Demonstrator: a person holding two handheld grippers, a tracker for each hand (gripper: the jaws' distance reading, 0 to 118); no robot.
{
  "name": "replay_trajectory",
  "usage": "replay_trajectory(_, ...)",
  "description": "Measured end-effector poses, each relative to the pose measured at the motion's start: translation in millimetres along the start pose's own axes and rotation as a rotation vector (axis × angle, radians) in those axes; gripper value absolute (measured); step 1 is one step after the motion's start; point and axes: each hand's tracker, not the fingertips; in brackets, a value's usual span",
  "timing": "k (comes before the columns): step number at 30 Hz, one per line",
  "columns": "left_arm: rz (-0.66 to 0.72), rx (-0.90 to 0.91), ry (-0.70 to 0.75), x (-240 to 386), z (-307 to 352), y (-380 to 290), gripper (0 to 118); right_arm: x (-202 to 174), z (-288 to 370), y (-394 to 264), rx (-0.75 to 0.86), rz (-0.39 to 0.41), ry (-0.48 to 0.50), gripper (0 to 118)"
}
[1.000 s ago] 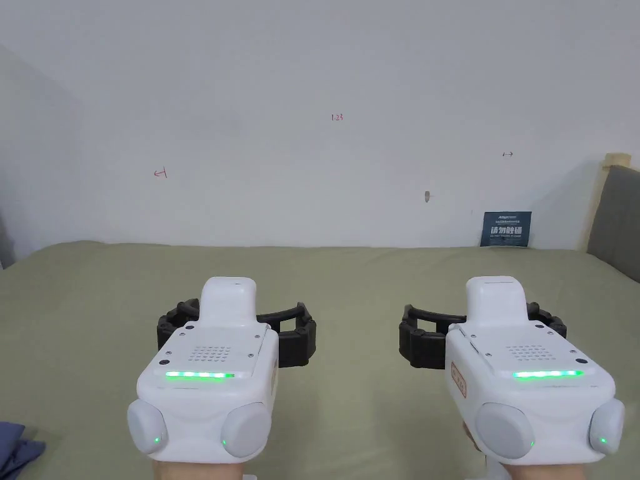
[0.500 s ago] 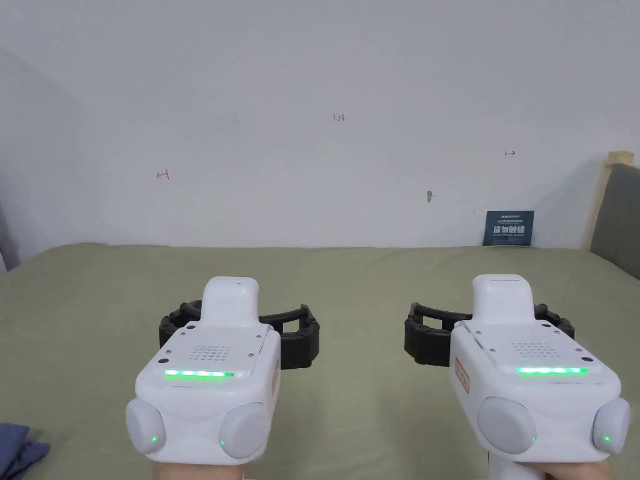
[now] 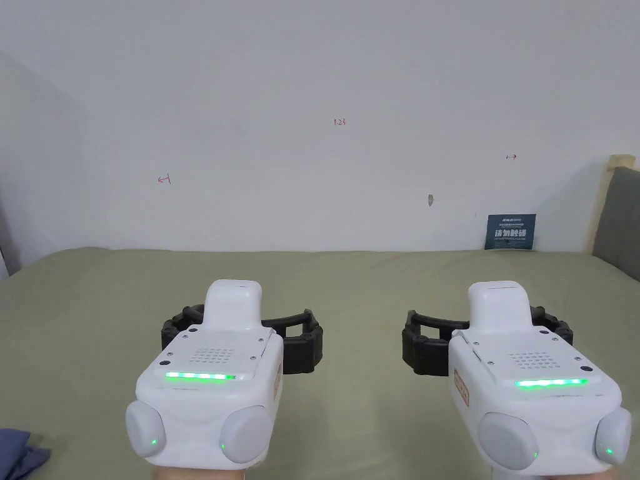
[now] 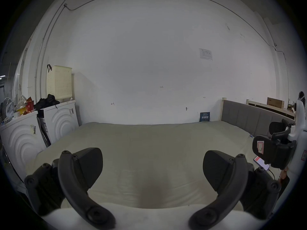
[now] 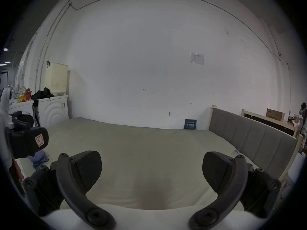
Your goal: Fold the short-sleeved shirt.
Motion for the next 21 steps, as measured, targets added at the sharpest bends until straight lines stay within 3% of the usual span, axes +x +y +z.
replay_trajectory(11,-0.003,-0.002,-0.004,-0.7,2.9,3.0,118,8.6,0.4,1.8,-0.010,-0.073,0.041,118)
replay_trajectory(21,0.003,-0.005,-0.001,-0.3,2.6,3.6,118,1.8,-2.9,-1.9,-0.033,-0.036,0.012,118)
